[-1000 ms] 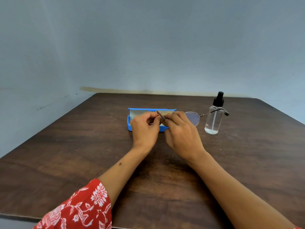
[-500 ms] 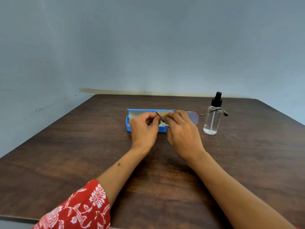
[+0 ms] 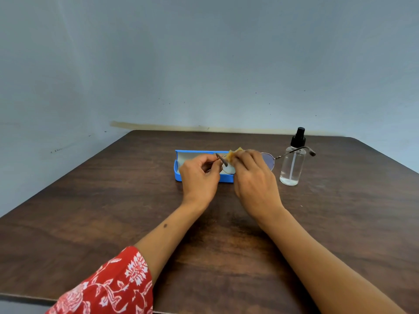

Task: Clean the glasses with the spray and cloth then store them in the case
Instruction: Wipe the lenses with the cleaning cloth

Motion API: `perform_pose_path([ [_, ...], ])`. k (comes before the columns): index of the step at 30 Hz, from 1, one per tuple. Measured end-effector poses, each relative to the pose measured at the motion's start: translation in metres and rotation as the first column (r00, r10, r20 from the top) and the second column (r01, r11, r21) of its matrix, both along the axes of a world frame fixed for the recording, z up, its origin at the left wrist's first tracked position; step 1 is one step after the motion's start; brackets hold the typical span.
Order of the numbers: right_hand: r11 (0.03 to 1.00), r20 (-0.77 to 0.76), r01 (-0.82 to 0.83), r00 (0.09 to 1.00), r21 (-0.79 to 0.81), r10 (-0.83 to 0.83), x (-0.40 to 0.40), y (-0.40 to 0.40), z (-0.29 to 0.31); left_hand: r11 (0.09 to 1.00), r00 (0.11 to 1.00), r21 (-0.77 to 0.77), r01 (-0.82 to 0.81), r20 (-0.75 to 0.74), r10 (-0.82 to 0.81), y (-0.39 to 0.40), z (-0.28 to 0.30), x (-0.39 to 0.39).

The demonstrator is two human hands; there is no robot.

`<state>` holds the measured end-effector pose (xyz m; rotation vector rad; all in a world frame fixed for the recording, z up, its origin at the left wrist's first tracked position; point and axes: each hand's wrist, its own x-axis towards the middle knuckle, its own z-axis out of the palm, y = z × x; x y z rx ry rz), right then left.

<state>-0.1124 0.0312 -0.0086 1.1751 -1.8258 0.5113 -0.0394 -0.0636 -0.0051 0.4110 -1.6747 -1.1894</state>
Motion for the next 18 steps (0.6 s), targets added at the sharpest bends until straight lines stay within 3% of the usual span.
perform_pose_path([
  [3,0.998,0.004,0.058,0.998,-0.002,-0.058,-0.002,-0.002,-0.001,1.0,1.0,-0.007,0.008,0.001,-0.008,0.002,0.0,-0.001],
  [10,0.987,0.047,-0.163,0.986,-0.004,0.163,0.008,-0.001,-0.003,1.0,1.0,0.023,-0.018,0.005,0.018,-0.004,-0.003,-0.002],
  [15,0.999,0.02,0.047,0.999,-0.012,-0.047,0.0,-0.003,-0.002,1.0,1.0,-0.014,0.01,0.012,-0.009,0.001,-0.001,-0.001],
  [18,1.0,0.019,0.012,1.0,-0.017,-0.011,0.001,-0.005,-0.005,1.0,1.0,0.017,0.017,-0.009,-0.016,0.001,-0.001,-0.001],
])
